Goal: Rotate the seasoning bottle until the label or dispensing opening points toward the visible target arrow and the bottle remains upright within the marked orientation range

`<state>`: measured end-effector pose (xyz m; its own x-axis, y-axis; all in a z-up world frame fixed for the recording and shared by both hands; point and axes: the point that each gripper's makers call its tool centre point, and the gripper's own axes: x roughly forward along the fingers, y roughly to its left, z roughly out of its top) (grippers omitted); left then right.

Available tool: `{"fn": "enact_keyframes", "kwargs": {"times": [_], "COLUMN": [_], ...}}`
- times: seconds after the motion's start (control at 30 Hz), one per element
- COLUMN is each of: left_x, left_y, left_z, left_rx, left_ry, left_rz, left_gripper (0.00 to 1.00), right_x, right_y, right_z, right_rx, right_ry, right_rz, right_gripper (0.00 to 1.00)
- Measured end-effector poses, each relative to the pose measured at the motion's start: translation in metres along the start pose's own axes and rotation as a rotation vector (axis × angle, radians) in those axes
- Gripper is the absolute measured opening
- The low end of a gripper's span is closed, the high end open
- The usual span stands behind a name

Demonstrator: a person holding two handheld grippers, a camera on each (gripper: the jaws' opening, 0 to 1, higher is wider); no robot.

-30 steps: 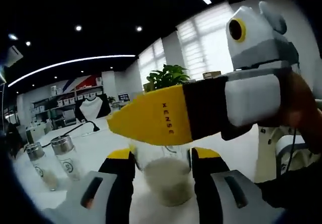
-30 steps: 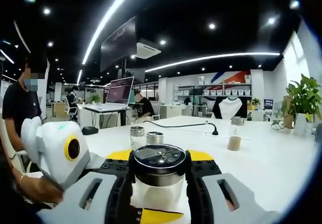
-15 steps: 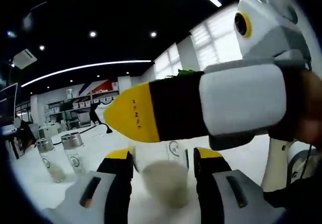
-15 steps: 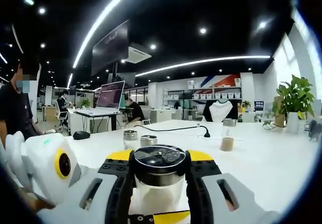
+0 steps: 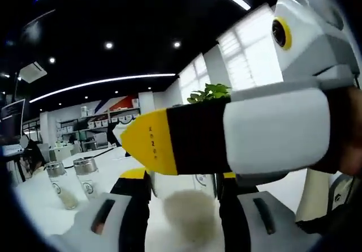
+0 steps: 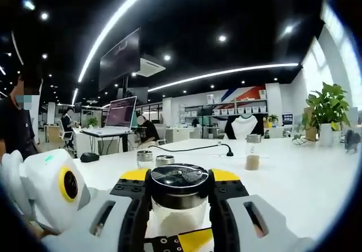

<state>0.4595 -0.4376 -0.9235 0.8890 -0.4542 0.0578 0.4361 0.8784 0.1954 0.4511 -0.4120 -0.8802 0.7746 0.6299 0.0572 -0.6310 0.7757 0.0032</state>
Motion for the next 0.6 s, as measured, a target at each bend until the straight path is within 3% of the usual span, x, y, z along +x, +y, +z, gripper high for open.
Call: {"fn": "enact_keyframes", "kwargs": {"times": [0.6], "left_x": [0.0074], "left_y": [-0.0034], "left_z": [-0.0011], "left_rx": [-0.021], "left_ry": [0.021], "left_rz": [0.030], "left_gripper": [0.54], "right_x": [-0.0036], "right_y": [0.0042], "right_z": [0.0056], "right_rx": [-0.016], "right_ry": [-0.013], "right_rz": [0.010], "right_gripper": [0.37]}}
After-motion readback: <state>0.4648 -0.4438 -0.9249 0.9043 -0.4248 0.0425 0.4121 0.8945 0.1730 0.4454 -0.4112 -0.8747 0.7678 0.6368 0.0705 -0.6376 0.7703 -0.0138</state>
